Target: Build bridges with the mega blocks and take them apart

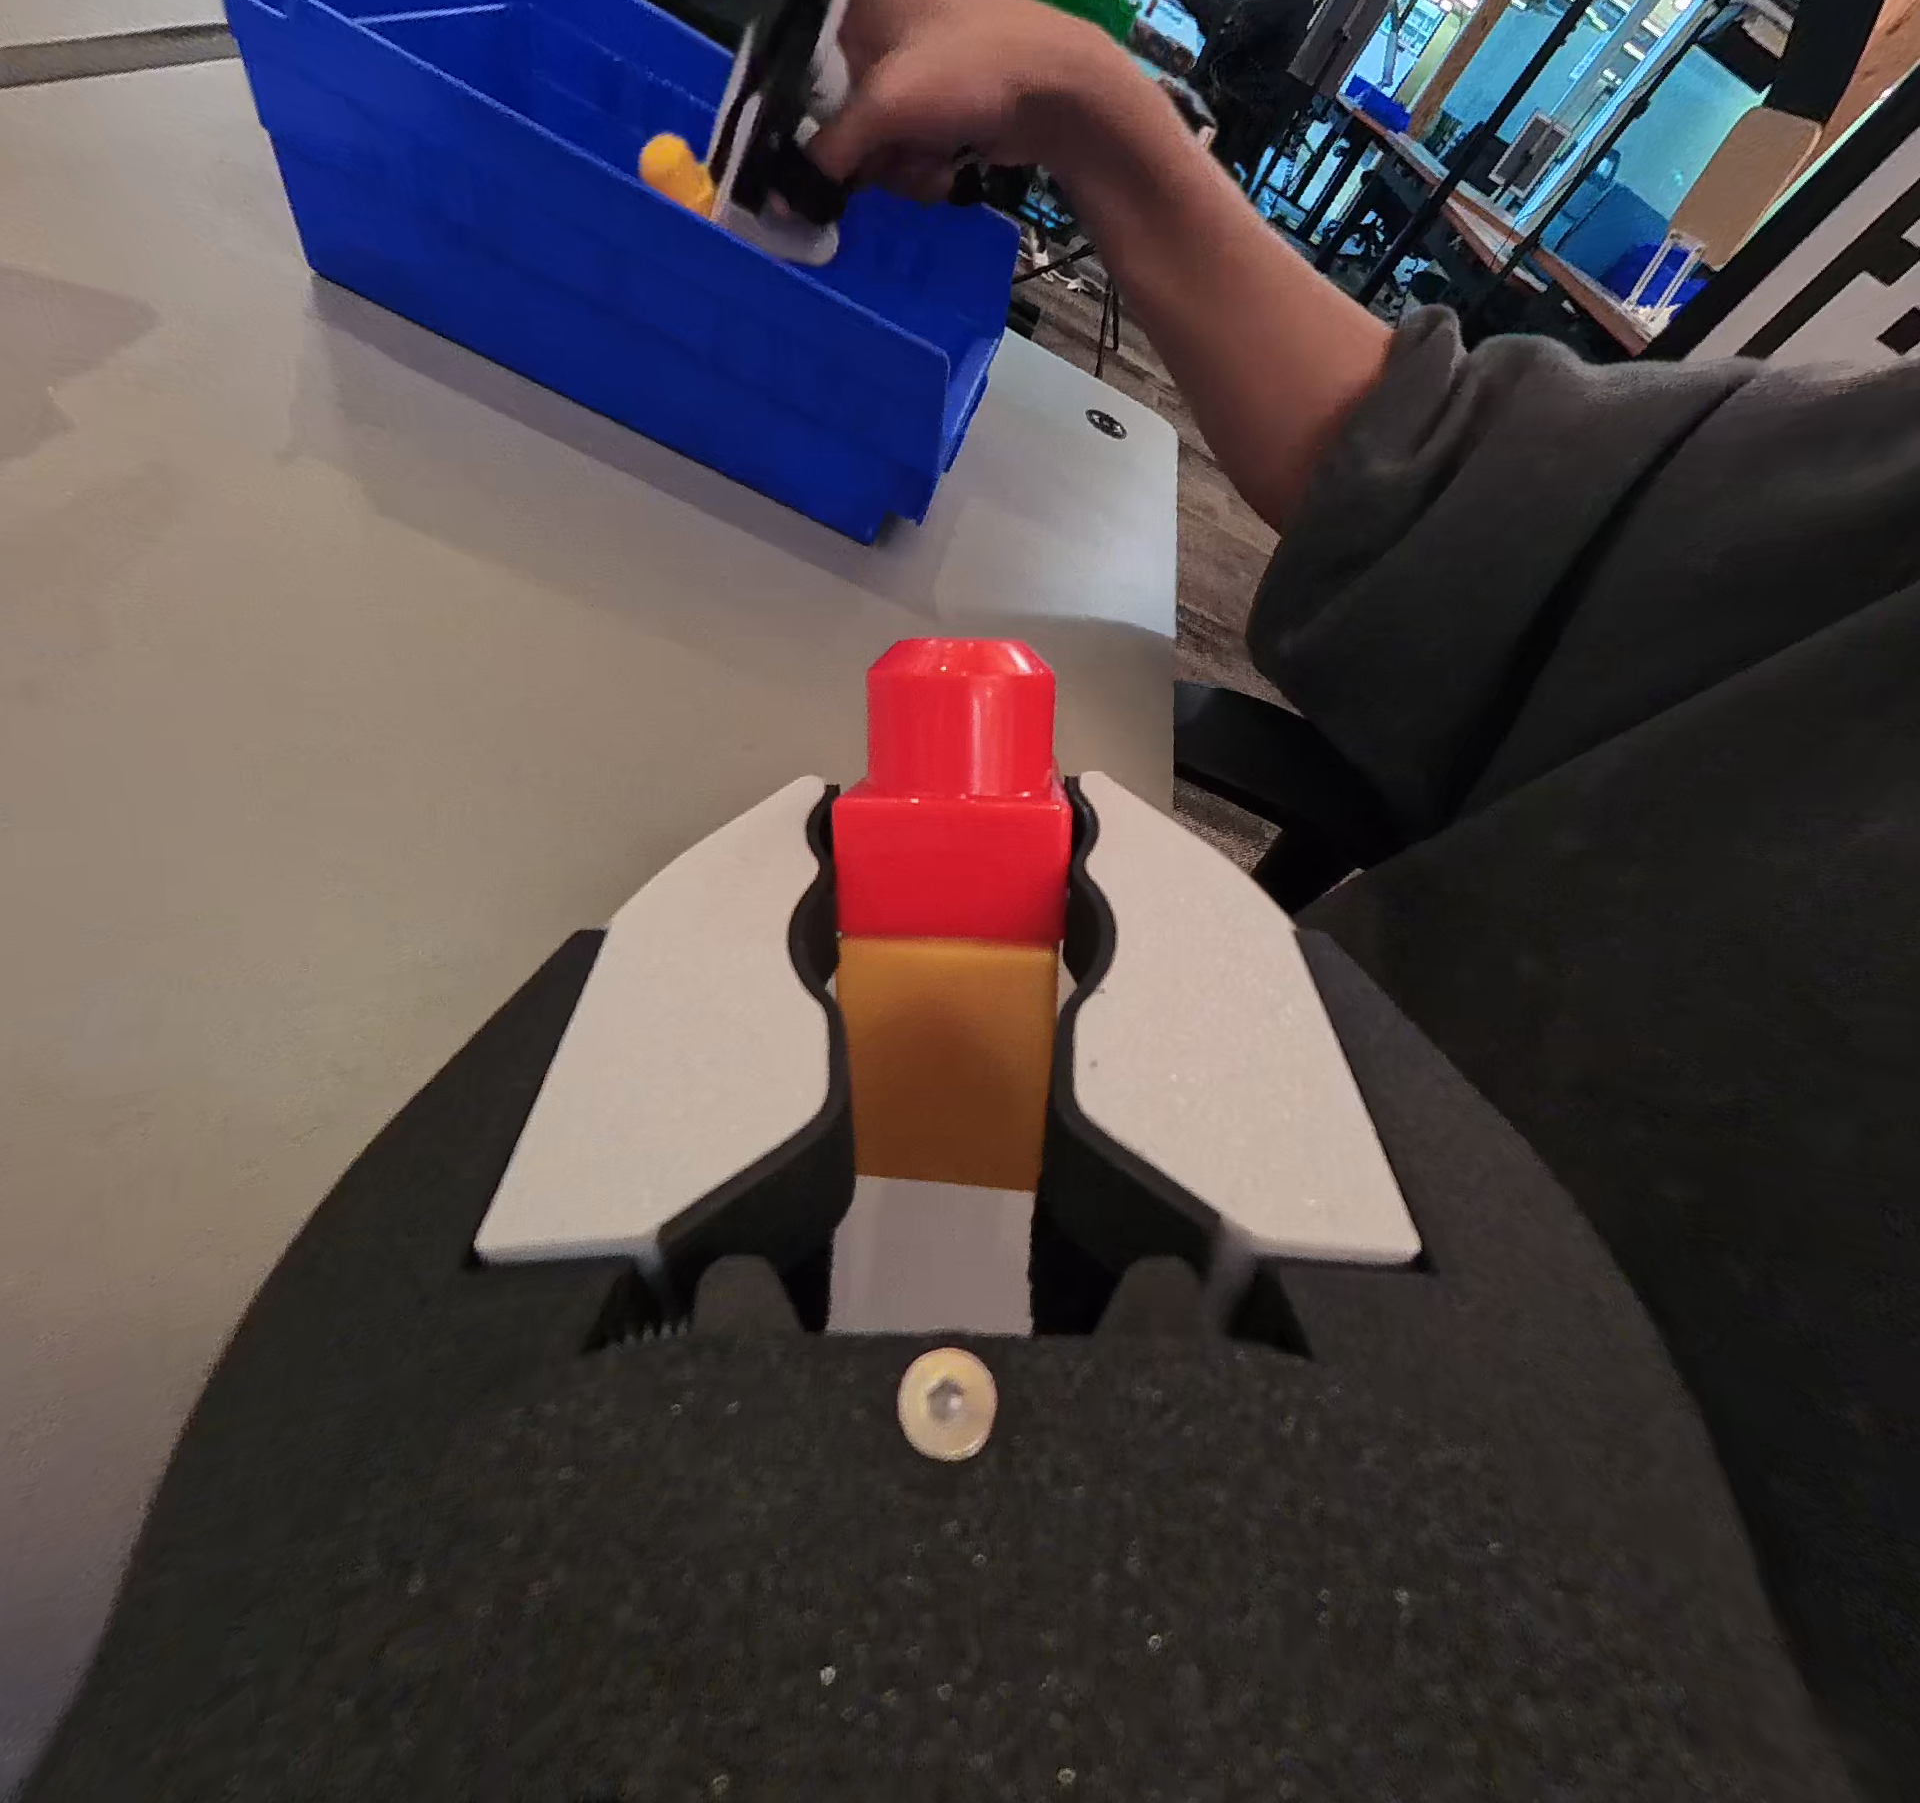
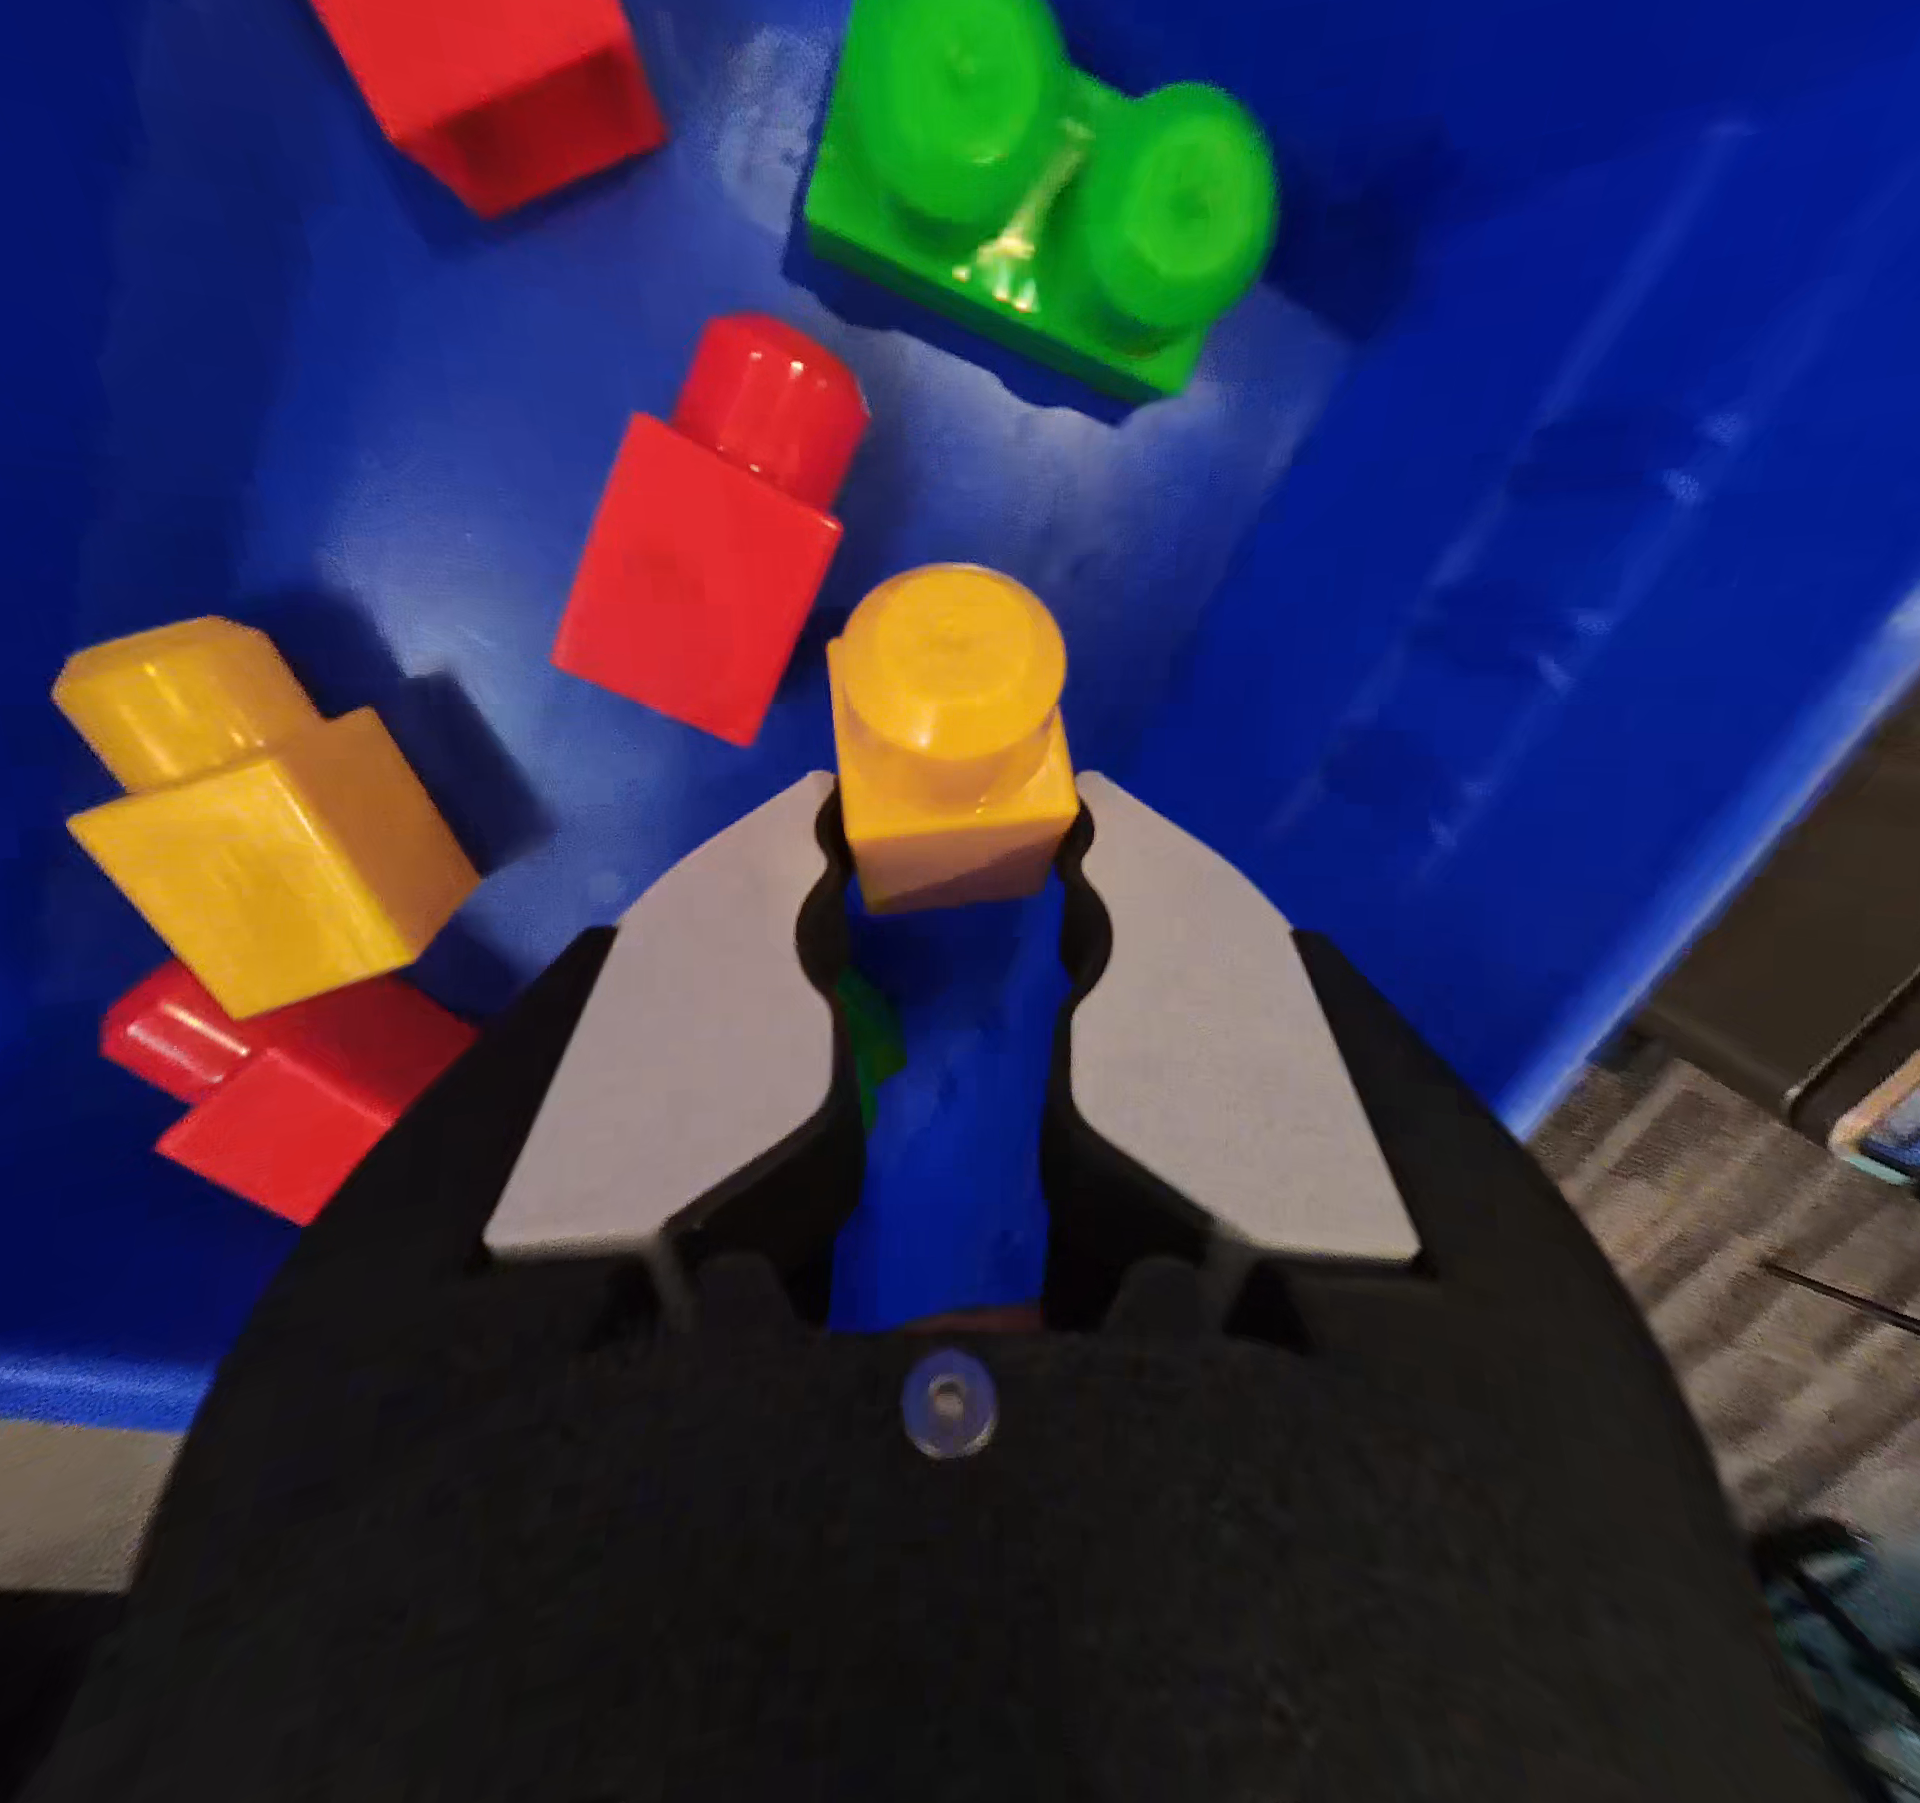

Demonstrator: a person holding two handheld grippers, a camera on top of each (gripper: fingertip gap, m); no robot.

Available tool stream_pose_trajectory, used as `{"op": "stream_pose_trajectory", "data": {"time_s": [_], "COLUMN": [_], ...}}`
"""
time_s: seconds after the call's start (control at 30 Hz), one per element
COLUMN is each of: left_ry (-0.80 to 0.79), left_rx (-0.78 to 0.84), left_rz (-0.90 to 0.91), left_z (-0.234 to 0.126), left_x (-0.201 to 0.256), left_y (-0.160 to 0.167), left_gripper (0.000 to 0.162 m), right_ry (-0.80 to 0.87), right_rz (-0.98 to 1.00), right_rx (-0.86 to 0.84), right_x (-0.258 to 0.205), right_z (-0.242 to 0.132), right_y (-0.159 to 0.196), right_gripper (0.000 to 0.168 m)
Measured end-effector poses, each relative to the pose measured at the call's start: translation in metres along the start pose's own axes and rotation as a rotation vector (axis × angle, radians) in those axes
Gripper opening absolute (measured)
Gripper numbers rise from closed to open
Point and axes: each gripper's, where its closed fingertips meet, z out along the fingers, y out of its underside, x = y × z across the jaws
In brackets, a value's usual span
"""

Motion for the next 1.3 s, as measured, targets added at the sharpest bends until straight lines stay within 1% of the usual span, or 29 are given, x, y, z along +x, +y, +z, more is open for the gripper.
{"op": "stream_pose_trajectory", "data": {"time_s": [0.1, 0.27, 0.3, 0.33, 0.43, 0.47, 0.53, 0.57, 0.6, 0.63, 0.67, 0.7, 0.73, 0.77, 0.8, 0.93, 1.0, 1.07, 1.1, 1.27, 1.3], "left_ry": [-0.003, 0.004, 0.002, 0.001, 0.006, 0.013, 0.018, 0.023, 0.026, 0.031, 0.036, 0.036, 0.031, 0.029, 0.032, 0.040, 0.037, 0.045, 0.045, 0.049, 0.045], "left_rx": [-0.002, -0.026, -0.035, -0.049, -0.071, -0.072, -0.064, -0.061, -0.055, -0.049, -0.044, -0.038, -0.035, -0.038, -0.046, -0.079, -0.103, -0.125, -0.138, -0.148, -0.146], "left_rz": [0.006, 0.035, 0.042, 0.050, 0.064, 0.064, 0.062, 0.058, 0.055, 0.051, 0.049, 0.049, 0.053, 0.065, 0.082, 0.149, 0.175, 0.196, 0.204, 0.199, 0.196], "left_z": [-0.002, -0.001, 0.001, 0.002, 0.007, 0.008, 0.009, 0.009, 0.008, 0.009, 0.009, 0.009, 0.010, 0.010, 0.011, 0.016, 0.017, 0.019, 0.019, 0.019, 0.019], "left_x": [0.002, 0.010, 0.010, 0.011, 0.013, 0.015, 0.015, 0.016, 0.015, 0.015, 0.015, 0.014, 0.013, 0.012, 0.013, 0.021, 0.025, 0.029, 0.030, 0.030, 0.029], "left_y": [0.001, 0.004, 0.006, 0.008, 0.011, 0.011, 0.009, 0.009, 0.008, 0.007, 0.006, 0.006, 0.006, 0.007, 0.008, 0.014, 0.018, 0.022, 0.024, 0.029, 0.028], "left_gripper": [0.040, 0.040, 0.040, 0.040, 0.040, 0.040, 0.040, 0.039, 0.039, 0.040, 0.039, 0.040, 0.040, 0.040, 0.040, 0.040, 0.040, 0.039, 0.039, 0.039, 0.039], "right_ry": [0.067, 0.114, 0.132, 0.152, 0.183, 0.207, 0.216, 0.175, 0.095, -0.034, -0.204, -0.393, -0.567, -0.708, -0.801, -0.938, -0.911, -0.840, -0.838, -0.900, -0.912], "right_rz": [-0.070, -0.073, -0.073, -0.067, -0.033, -0.025, 0.004, -0.003, -0.031, -0.061, -0.099, -0.150, -0.189, -0.240, -0.304, -0.501, -0.582, -0.640, -0.661, -0.671, -0.672], "right_rx": [-0.076, -0.116, -0.123, -0.116, -0.032, 0.029, 0.237, 0.377, 0.538, 0.698, 0.831, 0.922, 0.974, 0.972, 0.943, 0.886, 0.841, 0.798, 0.771, 0.741, 0.742], "right_x": [0.000, 0.003, 0.006, 0.008, 0.008, 0.005, -0.015, -0.037, -0.068, -0.108, -0.152, -0.196, -0.234, -0.266, -0.294, -0.369, -0.394, -0.408, -0.413, -0.423, -0.424], "right_z": [0.011, 0.013, 0.011, 0.009, -0.010, -0.023, -0.058, -0.079, -0.101, -0.123, -0.143, -0.159, -0.172, -0.177, -0.177, -0.177, -0.168, -0.153, -0.147, -0.142, -0.143], "right_y": [-0.003, 0.000, 0.003, 0.004, 0.008, 0.008, -0.001, -0.009, -0.019, -0.028, -0.032, -0.031, -0.028, -0.021, -0.014, 0.003, 0.006, 0.007, 0.009, 0.015, 0.017], "right_gripper": [0.038, 0.038, 0.039, 0.045, 0.055, 0.055, 0.053, 0.053, 0.050, 0.047, 0.044, 0.042, 0.042, 0.044, 0.049, 0.054, 0.054, 0.056, 0.055, 0.046, 0.041]}}
